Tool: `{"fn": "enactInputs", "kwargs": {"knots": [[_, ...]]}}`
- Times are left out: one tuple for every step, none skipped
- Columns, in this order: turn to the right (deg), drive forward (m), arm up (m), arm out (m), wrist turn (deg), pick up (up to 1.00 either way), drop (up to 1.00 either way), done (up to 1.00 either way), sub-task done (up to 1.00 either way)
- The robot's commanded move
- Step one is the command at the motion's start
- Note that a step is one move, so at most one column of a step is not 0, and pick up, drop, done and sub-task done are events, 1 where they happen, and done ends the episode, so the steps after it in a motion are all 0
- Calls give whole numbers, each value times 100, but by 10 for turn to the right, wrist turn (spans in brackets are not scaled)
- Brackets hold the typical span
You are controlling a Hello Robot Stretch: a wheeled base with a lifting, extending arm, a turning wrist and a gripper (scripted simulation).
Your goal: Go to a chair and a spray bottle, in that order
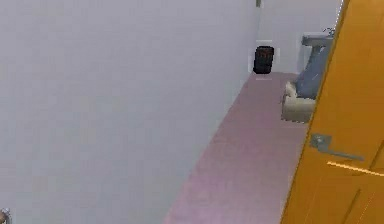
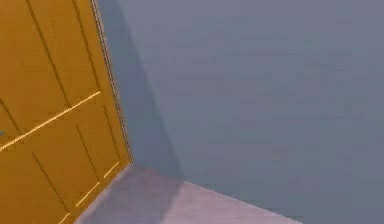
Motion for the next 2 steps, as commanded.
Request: {"fn": "enactInputs", "kwargs": {"knots": [[210,0,0,0,0,0,0,0,0],[0,75,0,0,0,0,0,0,0]]}}
